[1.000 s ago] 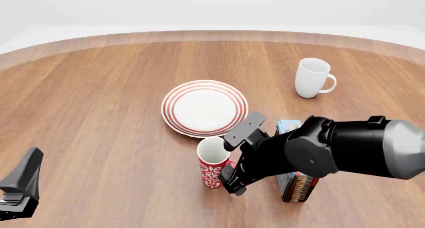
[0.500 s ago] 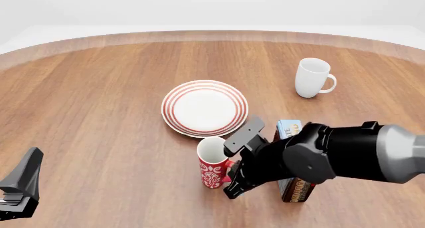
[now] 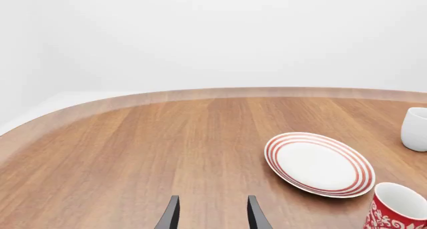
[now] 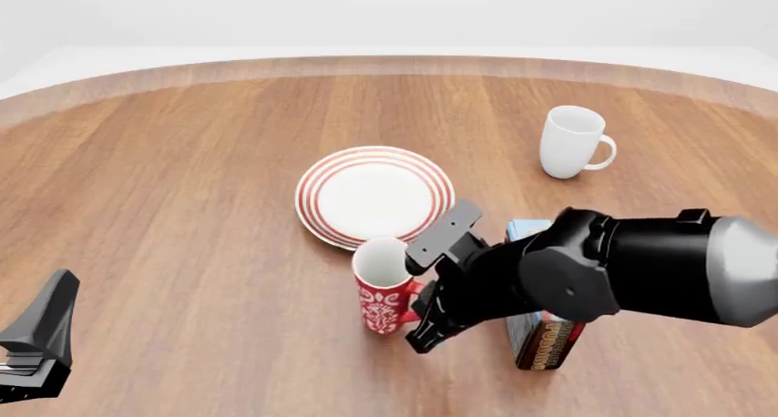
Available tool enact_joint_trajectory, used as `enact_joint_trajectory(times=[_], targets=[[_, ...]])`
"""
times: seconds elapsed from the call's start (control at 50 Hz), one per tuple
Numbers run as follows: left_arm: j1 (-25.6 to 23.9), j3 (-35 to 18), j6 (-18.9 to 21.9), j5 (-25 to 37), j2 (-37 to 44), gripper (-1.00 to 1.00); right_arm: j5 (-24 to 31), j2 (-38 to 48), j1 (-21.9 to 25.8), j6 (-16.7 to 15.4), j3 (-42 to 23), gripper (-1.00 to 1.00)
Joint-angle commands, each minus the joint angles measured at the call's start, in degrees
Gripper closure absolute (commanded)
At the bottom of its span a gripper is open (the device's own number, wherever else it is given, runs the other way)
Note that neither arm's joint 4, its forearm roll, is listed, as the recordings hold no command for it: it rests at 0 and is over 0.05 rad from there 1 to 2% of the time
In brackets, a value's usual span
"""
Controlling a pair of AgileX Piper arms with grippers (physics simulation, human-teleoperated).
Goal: Pick up the red mug and put it on the plate
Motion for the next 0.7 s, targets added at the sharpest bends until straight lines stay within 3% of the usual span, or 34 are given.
enact_joint_trajectory(times=[0.02,0.22,0.44,0.7], targets=[[0.0,0.0,0.0,0.0,0.0,-1.0,3.0,-2.2,0.6,-0.9,-3.0,1.0],[0.0,0.0,0.0,0.0,0.0,-1.0,5.9,-2.9,-0.1,-2.7,-6.2,1.0],[0.0,0.0,0.0,0.0,0.0,-1.0,10.3,-3.4,-2.6,-7.6,-14.0,1.0],[0.0,0.0,0.0,0.0,0.0,-1.0,12.5,-0.2,-3.9,-9.4,-22.1,1.0]])
